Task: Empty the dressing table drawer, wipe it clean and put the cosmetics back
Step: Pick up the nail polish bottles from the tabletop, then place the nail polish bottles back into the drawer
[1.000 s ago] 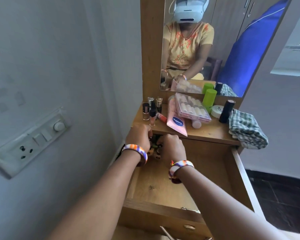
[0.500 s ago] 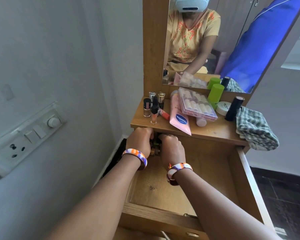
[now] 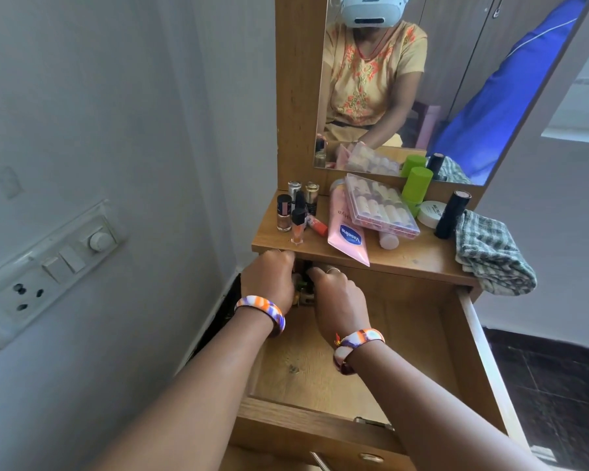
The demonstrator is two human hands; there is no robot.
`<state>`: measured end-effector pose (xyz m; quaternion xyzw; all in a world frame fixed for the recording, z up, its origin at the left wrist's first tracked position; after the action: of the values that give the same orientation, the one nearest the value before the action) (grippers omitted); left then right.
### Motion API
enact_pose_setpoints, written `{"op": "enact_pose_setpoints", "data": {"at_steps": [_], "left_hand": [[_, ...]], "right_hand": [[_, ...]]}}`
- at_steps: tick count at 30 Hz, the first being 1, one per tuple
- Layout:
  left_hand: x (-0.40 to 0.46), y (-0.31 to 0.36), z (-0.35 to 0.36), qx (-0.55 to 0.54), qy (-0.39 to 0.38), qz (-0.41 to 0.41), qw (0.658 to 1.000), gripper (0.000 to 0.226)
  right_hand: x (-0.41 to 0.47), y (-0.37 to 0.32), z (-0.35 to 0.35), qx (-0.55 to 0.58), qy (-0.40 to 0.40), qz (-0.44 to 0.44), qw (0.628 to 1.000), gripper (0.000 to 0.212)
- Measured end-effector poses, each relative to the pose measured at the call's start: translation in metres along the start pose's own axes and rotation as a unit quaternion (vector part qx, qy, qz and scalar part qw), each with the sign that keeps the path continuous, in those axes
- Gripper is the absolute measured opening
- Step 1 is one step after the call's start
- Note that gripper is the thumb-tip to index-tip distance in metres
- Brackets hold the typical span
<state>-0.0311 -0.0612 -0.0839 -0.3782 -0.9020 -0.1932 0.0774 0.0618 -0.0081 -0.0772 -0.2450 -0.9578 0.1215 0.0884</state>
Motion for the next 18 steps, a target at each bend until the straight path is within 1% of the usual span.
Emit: {"op": "enact_pose_setpoints", "data": {"at_steps": [3, 6, 8, 10, 12, 14, 16, 18], "left_hand": [[0.004, 0.004, -0.022, -0.012, 0.041, 0.022, 0.999, 0.025], [0.018, 0.009, -0.054, -0.034, 0.126, 0.020, 0.991, 0.023], [0.032, 0.010, -0.074, -0.067, 0.181, 0.010, 0.981, 0.019], [0.049, 0.009, -0.089, -0.090, 0.208, 0.002, 0.974, 0.015], [0.070, 0.007, -0.098, -0.092, 0.190, -0.008, 0.977, 0.014], [0.093, 0.005, -0.099, -0.086, 0.136, -0.013, 0.987, 0.017], [0.114, 0.005, -0.094, -0.079, 0.080, -0.014, 0.994, 0.020], [0.134, 0.005, -0.084, -0.060, 0.038, -0.014, 0.997, 0.019]], "right_hand": [[-0.004, -0.001, -0.008, -0.018, 0.022, -0.036, 0.999, 0.031], [0.001, -0.002, -0.026, -0.015, 0.065, -0.068, 0.995, 0.024], [0.010, -0.004, -0.044, -0.001, 0.109, -0.089, 0.990, 0.022], [0.026, -0.005, -0.066, 0.013, 0.160, -0.091, 0.983, 0.021], [0.047, -0.006, -0.084, 0.019, 0.191, -0.072, 0.979, 0.020], [0.071, -0.005, -0.097, 0.038, 0.196, -0.066, 0.978, 0.020], [0.095, -0.004, -0.102, 0.048, 0.174, -0.069, 0.981, 0.023], [0.120, -0.002, -0.099, 0.031, 0.127, -0.064, 0.989, 0.032]]}}
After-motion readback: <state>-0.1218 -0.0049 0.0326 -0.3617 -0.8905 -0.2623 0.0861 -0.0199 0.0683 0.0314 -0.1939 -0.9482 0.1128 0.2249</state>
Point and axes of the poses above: each hand's wrist, its own x-axis towards the middle knuckle, its own z-axis out of the palm, y = z × x, the point moved 2 cm from there along x, towards the middle knuckle, and after that the axes turned 1 degree about y, right-handed, at the moved point
